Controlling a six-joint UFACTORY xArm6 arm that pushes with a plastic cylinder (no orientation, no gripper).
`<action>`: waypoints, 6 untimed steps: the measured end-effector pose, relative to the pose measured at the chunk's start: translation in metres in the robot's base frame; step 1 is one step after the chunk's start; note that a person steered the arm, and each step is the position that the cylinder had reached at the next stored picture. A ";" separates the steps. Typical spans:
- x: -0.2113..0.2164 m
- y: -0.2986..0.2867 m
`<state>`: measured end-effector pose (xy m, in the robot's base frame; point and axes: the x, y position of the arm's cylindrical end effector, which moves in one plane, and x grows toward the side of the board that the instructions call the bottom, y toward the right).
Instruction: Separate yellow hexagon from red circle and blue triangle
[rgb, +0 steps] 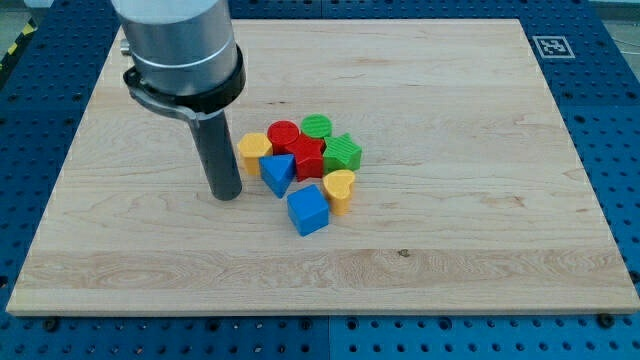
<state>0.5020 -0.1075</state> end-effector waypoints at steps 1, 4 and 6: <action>0.008 0.006; -0.007 0.024; -0.050 0.021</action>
<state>0.4516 -0.0862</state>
